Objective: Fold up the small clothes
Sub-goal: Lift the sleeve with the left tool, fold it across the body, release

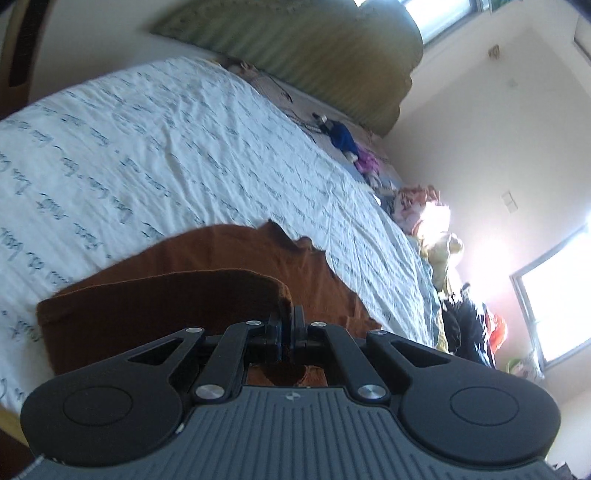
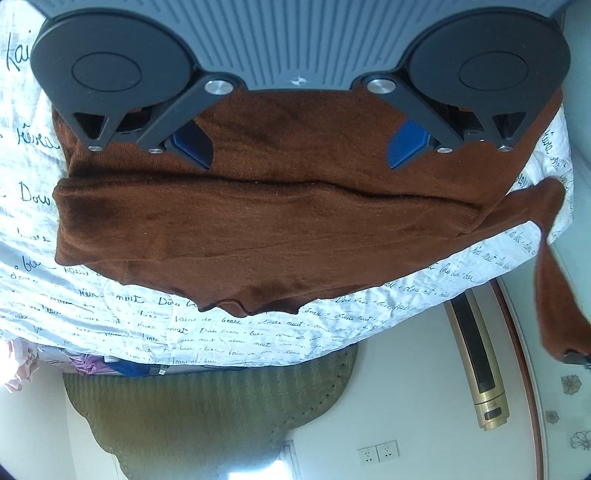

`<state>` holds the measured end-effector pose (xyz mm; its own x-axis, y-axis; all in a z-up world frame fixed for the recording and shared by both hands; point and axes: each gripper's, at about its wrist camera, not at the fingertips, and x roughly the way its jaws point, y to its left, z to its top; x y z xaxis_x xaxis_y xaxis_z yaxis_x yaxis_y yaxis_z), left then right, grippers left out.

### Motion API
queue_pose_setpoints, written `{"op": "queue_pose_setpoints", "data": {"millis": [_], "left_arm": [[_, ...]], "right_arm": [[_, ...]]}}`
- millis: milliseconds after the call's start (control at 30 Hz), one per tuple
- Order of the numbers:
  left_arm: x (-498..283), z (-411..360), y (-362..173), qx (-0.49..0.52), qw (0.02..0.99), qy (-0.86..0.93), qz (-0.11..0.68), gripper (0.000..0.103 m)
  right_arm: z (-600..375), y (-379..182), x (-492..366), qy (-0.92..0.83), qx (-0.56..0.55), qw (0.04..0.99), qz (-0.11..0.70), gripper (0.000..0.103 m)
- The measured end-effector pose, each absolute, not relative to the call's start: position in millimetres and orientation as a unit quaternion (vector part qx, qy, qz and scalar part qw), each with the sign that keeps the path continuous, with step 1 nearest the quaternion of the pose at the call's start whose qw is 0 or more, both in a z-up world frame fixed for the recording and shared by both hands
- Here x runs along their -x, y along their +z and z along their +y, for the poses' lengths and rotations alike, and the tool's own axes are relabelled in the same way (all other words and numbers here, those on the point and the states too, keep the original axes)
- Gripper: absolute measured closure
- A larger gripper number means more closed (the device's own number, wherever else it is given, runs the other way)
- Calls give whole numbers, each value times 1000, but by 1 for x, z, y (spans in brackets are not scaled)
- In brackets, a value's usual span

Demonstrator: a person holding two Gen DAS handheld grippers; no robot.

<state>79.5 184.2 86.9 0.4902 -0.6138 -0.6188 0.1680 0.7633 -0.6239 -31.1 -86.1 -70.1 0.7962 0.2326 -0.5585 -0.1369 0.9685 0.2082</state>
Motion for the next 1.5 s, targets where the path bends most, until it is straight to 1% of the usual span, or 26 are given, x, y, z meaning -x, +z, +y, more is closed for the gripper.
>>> {"op": "queue_pose_setpoints", "data": {"millis": [133,200,367,500,800,1033,1300,1400,1433,1467,1500], "left_arm": [[-120,127,54,209,804,-251,497,101],[-134,101,48,184,799,-259,511,101],[-151,43,54,131,796,-290,515,101],[-160,-6,53,108,785,-320,520,101],[-159,-109,30,70,769,-363,522,101],[-148,-141,2,96,751,-380,531,101],[-147,-162,-27,106,733,-391,546,101],[-152,-169,-32,106,733,-398,541,101],[-154,-168,-32,110,732,-398,542,90],[-156,-164,-30,116,732,-395,543,78],[-157,-154,-26,131,732,-396,538,52]], "right_arm": [[-89,-69,41,100,-87,944,302,2],[-92,-69,45,97,-90,945,300,2],[-102,-68,51,88,-103,945,296,2],[-106,-71,52,84,-107,944,299,2],[-106,-80,51,93,-109,941,308,2],[-114,-86,53,84,-127,939,310,2],[-109,-89,54,77,-112,939,315,2],[-104,-91,52,74,-106,939,318,2],[-104,-91,53,74,-105,940,317,2],[-105,-90,54,76,-106,940,316,2],[-105,-90,54,78,-110,940,313,2]]}}
